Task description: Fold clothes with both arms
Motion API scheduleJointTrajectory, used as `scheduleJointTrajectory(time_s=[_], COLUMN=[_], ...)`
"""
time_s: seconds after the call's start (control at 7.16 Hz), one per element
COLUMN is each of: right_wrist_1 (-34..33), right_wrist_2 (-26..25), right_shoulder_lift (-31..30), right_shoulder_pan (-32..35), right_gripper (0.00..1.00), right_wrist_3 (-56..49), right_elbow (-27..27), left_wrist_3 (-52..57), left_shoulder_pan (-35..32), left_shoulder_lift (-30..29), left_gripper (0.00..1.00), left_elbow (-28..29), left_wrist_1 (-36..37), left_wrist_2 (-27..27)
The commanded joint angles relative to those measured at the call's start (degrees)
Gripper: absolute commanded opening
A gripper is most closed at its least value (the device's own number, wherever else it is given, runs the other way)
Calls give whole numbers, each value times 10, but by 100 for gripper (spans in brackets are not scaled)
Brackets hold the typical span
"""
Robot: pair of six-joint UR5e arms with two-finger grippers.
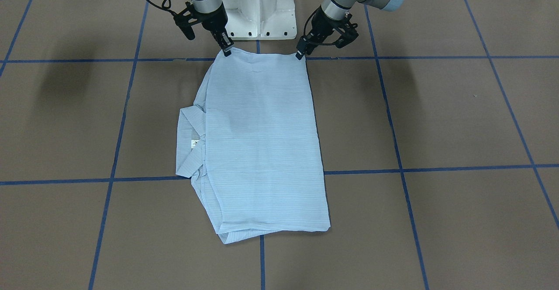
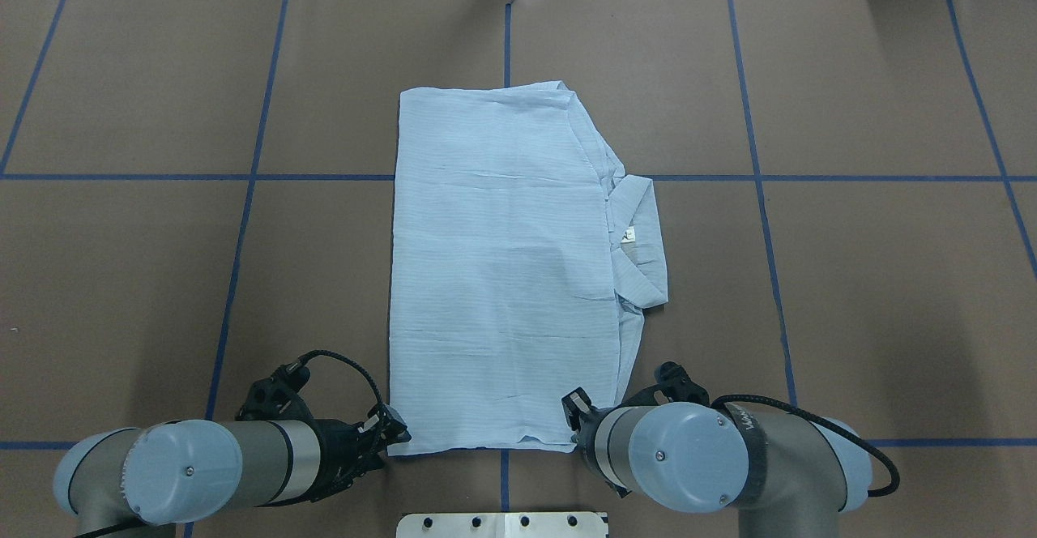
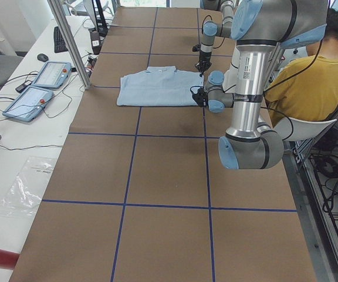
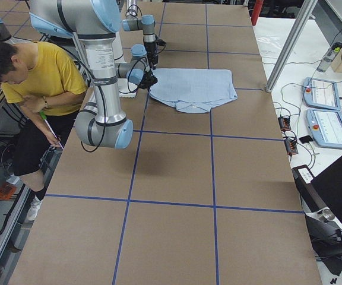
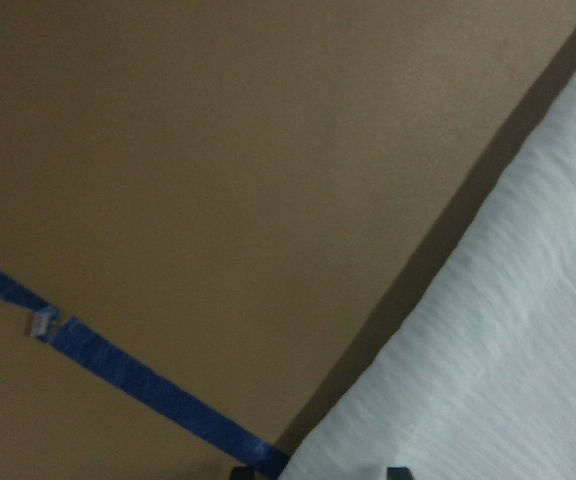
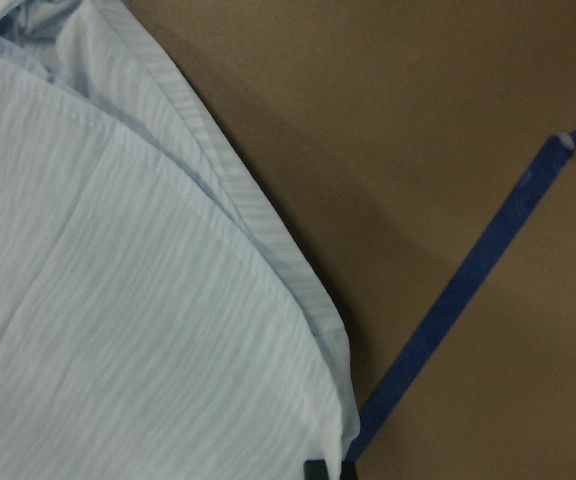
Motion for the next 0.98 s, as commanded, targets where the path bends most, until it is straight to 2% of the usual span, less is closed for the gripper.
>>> scheduleJointTrajectory(time_s=[0.0, 0.14, 0.28, 0.42, 0.84], right_wrist_1=[1, 1, 0, 0, 0], right_wrist_2=[0, 0, 0, 0, 0], right_shoulder_lift=[0, 0, 0, 0, -2], right_shoulder_pan=[0, 0, 0, -1, -1], right_gripper=[0, 0, 0, 0, 0], right_wrist_3=[0, 0, 0, 0, 0], right_elbow=[-1, 0, 0, 0, -1], left_wrist_3=[-6, -9, -11, -25, -25], left_shoulder_pan=[5, 5, 5, 5, 5], left_shoulder_lift=[0, -1, 0, 1, -3], left_gripper=[56, 50, 33, 0, 0], left_elbow=[2, 2, 2, 1, -14], left_wrist_1=[0, 3, 4, 4, 33], left_wrist_2=[1, 1, 1, 1, 1])
